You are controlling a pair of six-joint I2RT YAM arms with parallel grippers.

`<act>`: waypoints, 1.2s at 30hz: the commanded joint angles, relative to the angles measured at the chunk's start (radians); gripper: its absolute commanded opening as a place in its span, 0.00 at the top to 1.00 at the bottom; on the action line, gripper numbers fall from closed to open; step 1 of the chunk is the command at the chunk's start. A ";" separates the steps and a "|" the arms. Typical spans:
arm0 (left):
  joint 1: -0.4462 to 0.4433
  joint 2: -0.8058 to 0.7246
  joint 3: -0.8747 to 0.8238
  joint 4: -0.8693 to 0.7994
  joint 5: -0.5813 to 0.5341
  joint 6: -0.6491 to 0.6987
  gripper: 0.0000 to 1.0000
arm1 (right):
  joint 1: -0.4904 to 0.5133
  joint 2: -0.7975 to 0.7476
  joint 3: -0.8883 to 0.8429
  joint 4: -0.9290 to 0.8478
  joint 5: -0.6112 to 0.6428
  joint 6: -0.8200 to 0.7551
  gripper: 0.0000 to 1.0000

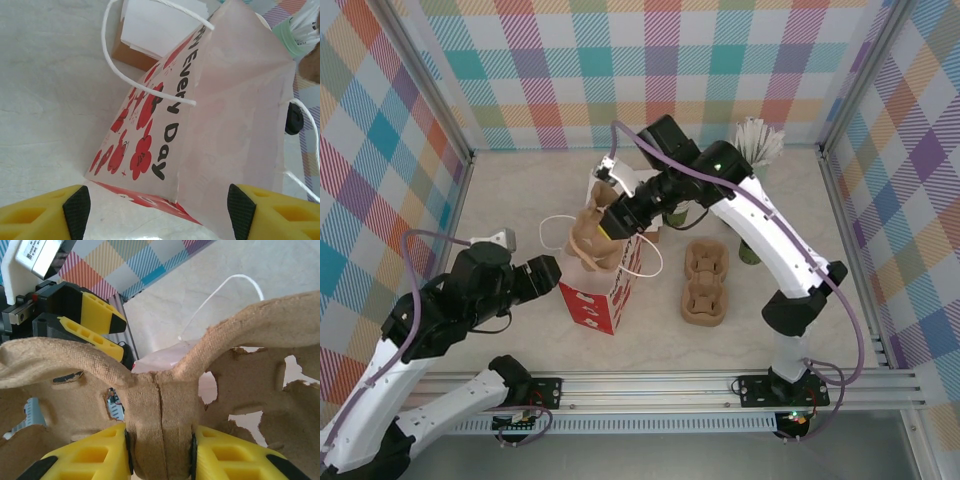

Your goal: Pack the takeout coffee

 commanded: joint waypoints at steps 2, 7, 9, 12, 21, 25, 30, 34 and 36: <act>0.077 0.037 -0.040 0.096 0.163 0.050 0.25 | 0.008 0.023 0.027 0.029 -0.068 0.038 0.69; 0.138 0.047 -0.088 0.140 0.230 0.057 0.28 | 0.009 0.042 0.011 0.039 -0.086 0.046 0.70; 0.149 0.047 -0.108 0.146 0.242 0.059 0.31 | 0.008 0.044 -0.002 0.049 -0.087 0.047 0.70; 0.155 0.047 -0.130 0.147 0.252 0.059 0.38 | 0.008 0.055 -0.010 0.054 -0.090 0.047 0.70; 0.155 0.022 -0.159 0.151 0.260 0.056 0.44 | 0.008 0.094 -0.013 0.044 -0.039 0.031 0.70; 0.155 0.018 -0.173 0.163 0.274 0.051 0.47 | 0.008 0.110 -0.013 0.033 0.009 0.026 0.70; 0.155 0.012 -0.188 0.159 0.282 0.046 0.48 | 0.008 0.124 -0.017 0.018 0.084 0.021 0.70; 0.156 -0.006 -0.201 0.161 0.286 0.040 0.49 | 0.008 0.126 -0.031 0.017 0.131 0.016 0.70; 0.155 -0.011 -0.208 0.161 0.290 0.037 0.50 | 0.008 0.127 -0.039 0.021 0.147 0.011 0.70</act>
